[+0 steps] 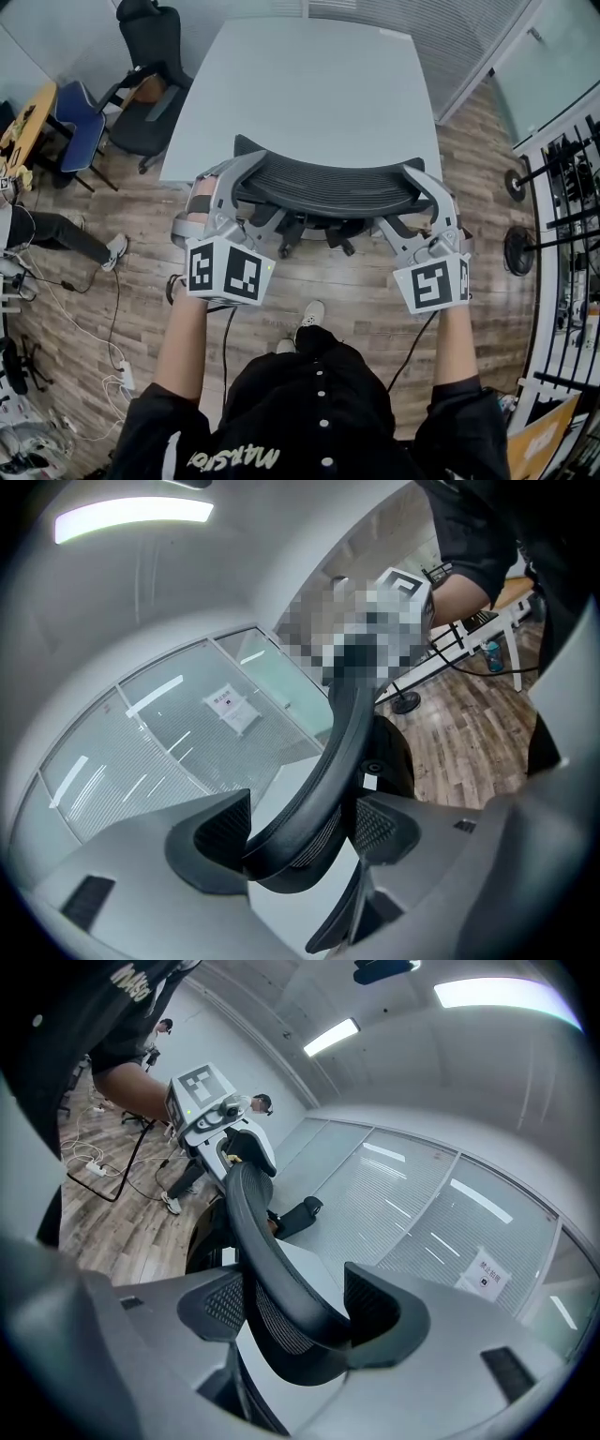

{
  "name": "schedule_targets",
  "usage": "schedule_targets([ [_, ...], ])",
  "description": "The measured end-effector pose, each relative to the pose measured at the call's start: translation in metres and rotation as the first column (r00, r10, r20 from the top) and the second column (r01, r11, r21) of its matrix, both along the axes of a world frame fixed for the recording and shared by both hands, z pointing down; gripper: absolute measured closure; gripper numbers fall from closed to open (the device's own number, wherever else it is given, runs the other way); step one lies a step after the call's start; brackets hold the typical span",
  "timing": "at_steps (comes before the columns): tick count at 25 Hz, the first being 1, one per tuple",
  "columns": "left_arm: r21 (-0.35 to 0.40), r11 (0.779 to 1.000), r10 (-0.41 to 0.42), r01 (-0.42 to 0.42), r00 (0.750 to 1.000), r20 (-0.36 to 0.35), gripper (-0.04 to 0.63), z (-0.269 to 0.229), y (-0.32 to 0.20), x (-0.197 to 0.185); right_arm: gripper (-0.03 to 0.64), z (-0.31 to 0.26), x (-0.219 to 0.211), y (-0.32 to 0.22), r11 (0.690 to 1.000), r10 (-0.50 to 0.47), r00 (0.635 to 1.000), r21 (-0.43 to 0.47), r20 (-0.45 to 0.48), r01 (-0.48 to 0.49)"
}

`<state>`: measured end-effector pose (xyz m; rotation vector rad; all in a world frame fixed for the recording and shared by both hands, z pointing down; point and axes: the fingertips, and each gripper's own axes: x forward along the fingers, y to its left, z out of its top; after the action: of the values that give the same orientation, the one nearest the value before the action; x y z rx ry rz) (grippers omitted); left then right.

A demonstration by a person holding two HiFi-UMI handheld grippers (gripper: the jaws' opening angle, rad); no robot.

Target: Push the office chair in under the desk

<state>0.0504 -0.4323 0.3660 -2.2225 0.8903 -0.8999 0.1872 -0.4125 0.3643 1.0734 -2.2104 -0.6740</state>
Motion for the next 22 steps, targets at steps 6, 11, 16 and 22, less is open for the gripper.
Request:
schedule_targets([
  [6, 0.011, 1.000, -0.003, 0.003, 1.000, -0.009, 0.282, -0.006, 0.011, -0.007, 0.310, -0.008, 0.003, 0.009, 1.000, -0.016, 1.000, -0.018, 0.005, 0.017],
  [11, 0.034, 0.999, -0.021, 0.023, 0.998, -0.060, 0.294, -0.016, 0.024, -0.022, 0.324, -0.016, 0.013, 0.024, 1.000, 0.006, 0.998, -0.018, 0.061, -0.005],
  [16, 0.026, 0.999, -0.042, 0.046, 0.989, -0.142, 0.330, -0.026, 0.037, -0.035, 0.373, -0.023, 0.025, 0.041, 0.999, 0.043, 0.995, -0.003, 0.095, -0.043],
  [22, 0.059, 0.998, -0.010, 0.032, 0.941, -0.338, 0.406, -0.050, 0.059, -0.046, 0.515, -0.046, 0.033, 0.065, 0.995, 0.095, 0.908, -0.022, 0.407, -0.095],
])
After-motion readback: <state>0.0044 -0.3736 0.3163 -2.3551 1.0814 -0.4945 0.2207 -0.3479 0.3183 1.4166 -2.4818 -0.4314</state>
